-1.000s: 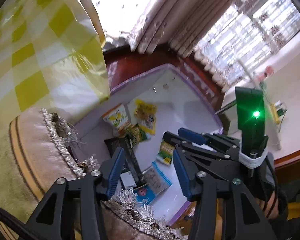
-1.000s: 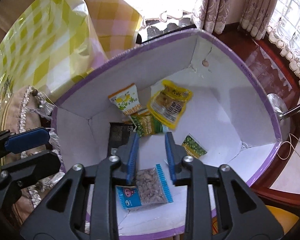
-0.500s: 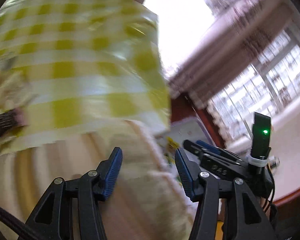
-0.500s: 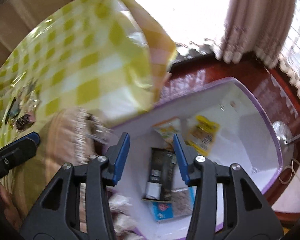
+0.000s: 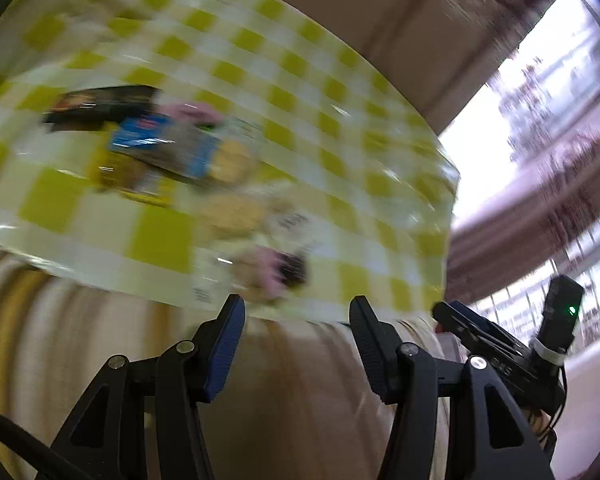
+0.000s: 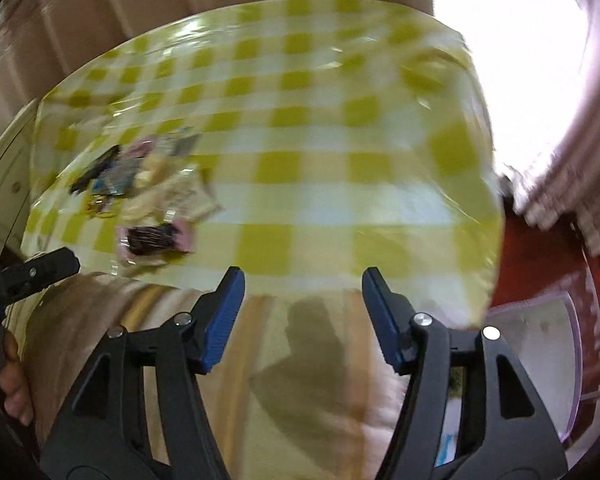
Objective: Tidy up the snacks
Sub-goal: 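Move both open tools back over the snack pile on the table, then grasp the blue cartoon-face candy bag with the right tool while the left tool grasps a yellow pack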
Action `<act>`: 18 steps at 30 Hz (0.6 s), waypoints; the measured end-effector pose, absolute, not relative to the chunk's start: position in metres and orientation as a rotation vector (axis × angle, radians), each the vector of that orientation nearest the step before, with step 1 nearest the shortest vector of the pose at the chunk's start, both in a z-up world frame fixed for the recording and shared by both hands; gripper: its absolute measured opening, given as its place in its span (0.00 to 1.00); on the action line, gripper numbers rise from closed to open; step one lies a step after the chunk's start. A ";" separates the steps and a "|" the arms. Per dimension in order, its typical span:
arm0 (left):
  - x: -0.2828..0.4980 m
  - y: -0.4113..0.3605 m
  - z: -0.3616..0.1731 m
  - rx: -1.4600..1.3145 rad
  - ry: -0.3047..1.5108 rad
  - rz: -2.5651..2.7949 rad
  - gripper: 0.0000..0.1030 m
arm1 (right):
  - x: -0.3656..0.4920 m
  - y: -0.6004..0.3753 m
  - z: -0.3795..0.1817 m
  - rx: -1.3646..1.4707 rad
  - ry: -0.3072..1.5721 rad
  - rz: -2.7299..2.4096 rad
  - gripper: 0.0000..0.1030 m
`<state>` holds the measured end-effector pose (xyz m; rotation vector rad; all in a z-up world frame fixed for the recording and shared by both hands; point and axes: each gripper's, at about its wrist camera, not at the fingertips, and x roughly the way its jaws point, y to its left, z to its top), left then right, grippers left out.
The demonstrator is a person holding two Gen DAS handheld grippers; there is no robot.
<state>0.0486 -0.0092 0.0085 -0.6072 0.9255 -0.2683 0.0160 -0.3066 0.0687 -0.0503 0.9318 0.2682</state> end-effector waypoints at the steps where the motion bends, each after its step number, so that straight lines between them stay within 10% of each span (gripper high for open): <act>1: 0.050 0.003 0.007 -0.620 0.923 -0.253 0.54 | 0.018 -0.297 0.070 -0.068 0.923 0.289 0.67; 18: 0.117 0.087 -0.024 -0.499 0.972 -0.120 0.61 | 0.054 -0.155 0.073 -0.399 0.784 0.592 0.83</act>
